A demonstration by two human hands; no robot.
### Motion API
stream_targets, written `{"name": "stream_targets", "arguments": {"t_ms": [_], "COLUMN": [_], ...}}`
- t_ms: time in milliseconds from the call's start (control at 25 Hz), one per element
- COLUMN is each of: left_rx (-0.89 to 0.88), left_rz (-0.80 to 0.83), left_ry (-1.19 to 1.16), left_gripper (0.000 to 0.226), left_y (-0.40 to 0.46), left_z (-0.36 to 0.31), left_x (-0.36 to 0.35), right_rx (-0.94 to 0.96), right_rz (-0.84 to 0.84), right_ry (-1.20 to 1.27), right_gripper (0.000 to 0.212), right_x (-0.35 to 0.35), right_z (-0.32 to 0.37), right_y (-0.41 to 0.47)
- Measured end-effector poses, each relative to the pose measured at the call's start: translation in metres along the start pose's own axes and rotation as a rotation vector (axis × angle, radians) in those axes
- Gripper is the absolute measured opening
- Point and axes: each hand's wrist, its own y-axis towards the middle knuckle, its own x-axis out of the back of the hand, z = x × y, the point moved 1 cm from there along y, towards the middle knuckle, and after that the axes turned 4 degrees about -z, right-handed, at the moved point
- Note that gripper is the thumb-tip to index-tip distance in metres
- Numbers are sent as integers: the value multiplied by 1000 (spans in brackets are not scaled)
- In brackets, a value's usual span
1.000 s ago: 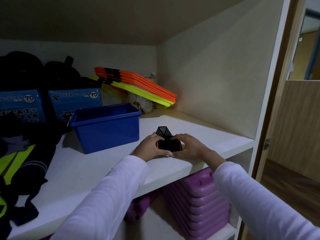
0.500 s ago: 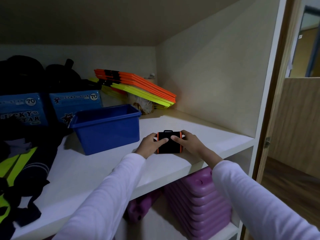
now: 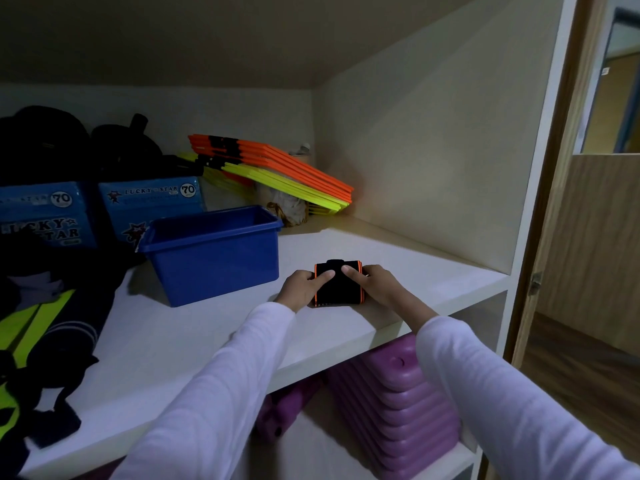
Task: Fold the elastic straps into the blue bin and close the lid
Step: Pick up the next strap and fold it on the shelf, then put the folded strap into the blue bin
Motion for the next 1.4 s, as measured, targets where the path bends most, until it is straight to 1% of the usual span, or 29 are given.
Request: {"name": "stream_targets", "arguments": {"t_ms": [160, 280, 360, 480, 640, 760, 800, 880, 960, 1000, 1160, 1240, 1280, 1360, 1400], "left_rx": [34, 64, 82, 144, 203, 200, 180, 77, -36, -83, -228, -267, -273, -275, -270], "left_rz": [21, 54, 56, 41, -31, -91, -116, -197, -265, -294, -431, -463, -474, -488, -497], "left_ry": [0, -12, -59, -202, -359, -489, -537, -603, -612, -601, -544, -554, -564, -584, -590], "left_gripper": [52, 57, 55, 52, 50, 34, 28, 16, 16, 17, 19, 19, 18, 14, 12], "left_y": [2, 3, 3, 4, -1, -8, -11, -16, -17, -17, -12, -9, -7, -1, 2], "left_z": [2, 2, 0, -2, -3, -8, -11, -19, -28, -33, -49, -53, -52, -49, -47], "left_x": [0, -3, -4, -4, -6, 0, 4, 15, 32, 42, 95, 119, 130, 151, 159], "right_rx": [3, -15, -35, -51, -34, -16, -5, 30, 85, 122, 227, 265, 274, 284, 280], "right_rz": [5, 26, 43, 63, 65, 32, 25, 43, 76, 98, 250, 340, 393, 481, 506], "right_ry": [-53, 10, 98, 202, 317, 544, 617, 753, 840, 859, 926, 961, 971, 950, 924], "right_gripper": [48, 50, 47, 46, 42, 37, 34, 33, 38, 37, 14, 8, 10, 25, 28], "right_x": [-4, -5, -5, -3, -7, -14, -15, -16, -15, -13, -17, -23, -27, -35, -41], "right_z": [2, -2, -3, -5, -6, 3, 9, 25, 44, 53, 104, 130, 141, 161, 170], "right_y": [-2, 0, 2, 8, 11, 10, 8, 6, 10, 14, 36, 48, 53, 66, 72]}}
